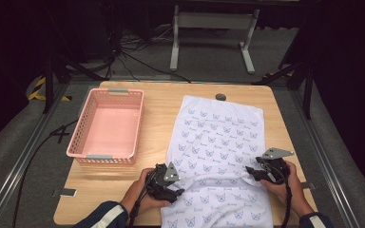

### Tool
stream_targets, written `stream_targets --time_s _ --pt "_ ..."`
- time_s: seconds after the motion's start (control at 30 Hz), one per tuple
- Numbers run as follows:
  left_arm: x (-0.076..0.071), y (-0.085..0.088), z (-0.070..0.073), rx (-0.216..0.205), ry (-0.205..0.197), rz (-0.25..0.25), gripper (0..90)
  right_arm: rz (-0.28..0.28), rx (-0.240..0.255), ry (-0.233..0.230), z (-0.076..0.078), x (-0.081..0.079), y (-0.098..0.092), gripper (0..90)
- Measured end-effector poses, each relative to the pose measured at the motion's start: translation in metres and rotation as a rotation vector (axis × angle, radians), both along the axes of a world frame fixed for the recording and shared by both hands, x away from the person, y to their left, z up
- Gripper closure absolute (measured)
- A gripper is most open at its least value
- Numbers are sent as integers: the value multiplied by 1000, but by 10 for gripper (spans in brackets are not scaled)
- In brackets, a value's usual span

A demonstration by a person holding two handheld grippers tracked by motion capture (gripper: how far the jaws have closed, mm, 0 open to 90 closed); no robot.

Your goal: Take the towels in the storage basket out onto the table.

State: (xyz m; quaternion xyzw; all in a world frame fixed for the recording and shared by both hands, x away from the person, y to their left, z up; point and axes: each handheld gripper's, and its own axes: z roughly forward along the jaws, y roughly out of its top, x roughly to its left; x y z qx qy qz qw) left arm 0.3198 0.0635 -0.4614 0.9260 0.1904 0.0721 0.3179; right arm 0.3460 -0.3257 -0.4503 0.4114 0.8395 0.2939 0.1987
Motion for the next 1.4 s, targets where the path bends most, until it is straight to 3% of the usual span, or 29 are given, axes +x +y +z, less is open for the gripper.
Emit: stream_targets --time_s 0.07,0.2,0.3,0.37,0.43,0.47,0.5,0.53,0.57,0.63,0.67,0.7,0.77,0.83,0.9,0.97,1.0,1.1,1.17,1.23,1.3,1.4 --pt "-5 6 -3 -34 0 19 372 26 12 5 -3 -2 -2 427" --pt "-24 13 -2 -21 5 -8 379 65 26 44 -2 -14 -6 428" --pt "-37 14 -1 -9 19 -37 377 94 11 51 -1 -27 -7 428" --pt "-39 12 1 -1 32 -63 361 102 4 56 -1 -33 -8 422" --pt "-29 11 9 -45 48 -46 326 103 -17 54 1 -33 -11 404" --pt "-29 11 9 -45 48 -46 322 103 -17 54 1 -33 -11 404" --pt "-10 5 18 -104 35 -1 312 85 13 33 6 -26 -16 426" --pt "2 0 23 -127 23 23 303 70 19 21 9 -22 -18 428" --pt "2 0 23 -127 23 23 302 44 22 -3 13 -15 -21 427" --pt "33 -9 30 -149 -4 67 281 -8 52 -40 22 4 -29 425" --pt "61 -15 30 -171 -4 130 280 -27 44 -39 24 14 -32 418" --pt "61 -15 30 -171 -4 130 279 -27 44 -39 24 14 -32 418" --pt "87 -22 29 -156 -14 171 257 -60 26 -64 28 36 -36 427" --pt "107 -25 30 -191 15 205 263 -86 47 -66 28 55 -39 430" --pt "125 -30 29 -166 -17 258 258 -118 56 -63 26 73 -39 429" --pt "145 -34 25 -159 12 301 271 -150 31 -87 24 89 -39 432" --pt "154 -36 23 -140 -9 321 273 -160 26 -88 23 96 -39 439" --pt "176 -39 19 -120 -8 390 287 -204 16 -93 23 115 -39 432" --pt "190 -39 17 -127 -1 444 306 -245 54 -83 22 127 -37 439" --pt "198 -38 15 -112 -9 458 314 -242 45 -74 21 137 -36 440" --pt "203 -37 12 -128 -9 476 319 -273 8 -79 20 145 -38 440" --pt "211 -36 10 -133 -8 499 331 -299 41 -80 20 150 -42 451"
